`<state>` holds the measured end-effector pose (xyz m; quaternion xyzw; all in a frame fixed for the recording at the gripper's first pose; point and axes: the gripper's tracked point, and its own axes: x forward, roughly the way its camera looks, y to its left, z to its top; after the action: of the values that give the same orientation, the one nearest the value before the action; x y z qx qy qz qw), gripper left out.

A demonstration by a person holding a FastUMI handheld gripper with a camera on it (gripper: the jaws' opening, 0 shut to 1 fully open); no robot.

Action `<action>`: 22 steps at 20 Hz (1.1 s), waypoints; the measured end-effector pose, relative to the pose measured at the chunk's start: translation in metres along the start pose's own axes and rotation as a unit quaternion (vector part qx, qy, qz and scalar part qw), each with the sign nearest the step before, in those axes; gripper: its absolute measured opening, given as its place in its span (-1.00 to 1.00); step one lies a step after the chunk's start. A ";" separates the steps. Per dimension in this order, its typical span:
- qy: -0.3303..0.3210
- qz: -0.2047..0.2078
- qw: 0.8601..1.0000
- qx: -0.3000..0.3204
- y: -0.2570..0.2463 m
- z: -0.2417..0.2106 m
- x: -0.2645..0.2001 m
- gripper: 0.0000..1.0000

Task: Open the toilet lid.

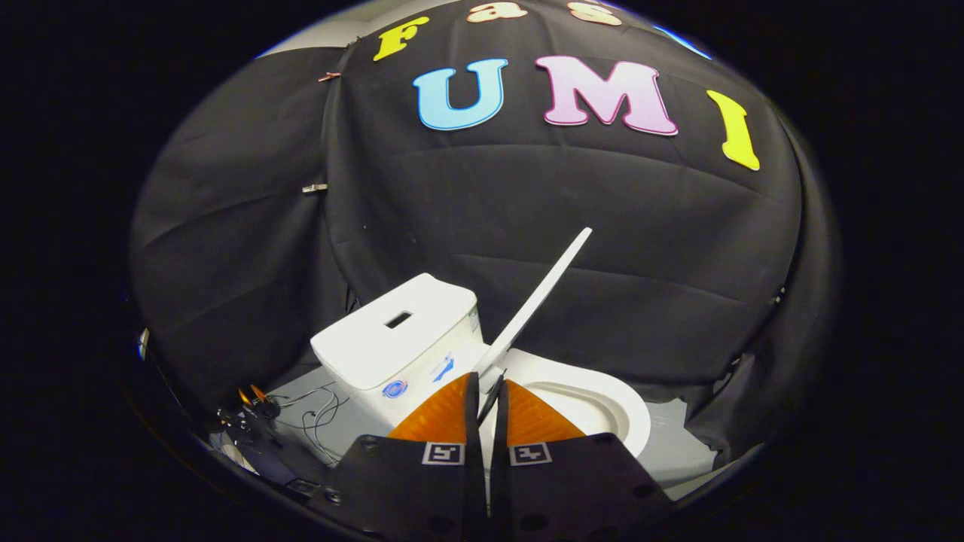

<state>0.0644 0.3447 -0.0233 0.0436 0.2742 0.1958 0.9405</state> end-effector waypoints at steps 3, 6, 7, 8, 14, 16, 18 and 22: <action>-0.021 0.000 0.999 -0.033 0.028 0.014 0.009 -0.81; -0.068 -0.017 0.995 -0.076 0.046 0.026 0.016 -0.74; -0.080 -0.024 0.992 -0.093 0.050 0.028 0.020 -0.74; -0.087 -0.023 0.991 -0.099 0.056 0.028 0.021 -0.74; -0.108 0.005 0.988 -0.107 0.095 0.034 0.041 -0.32; -0.110 0.031 0.989 -0.099 0.114 0.036 0.050 -0.32; -0.106 0.065 0.988 -0.092 0.138 0.033 0.051 0.15; -0.121 0.083 0.984 -0.101 0.156 0.035 0.057 0.75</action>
<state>0.0738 0.5120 0.0076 -0.0056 0.1328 0.2934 0.9467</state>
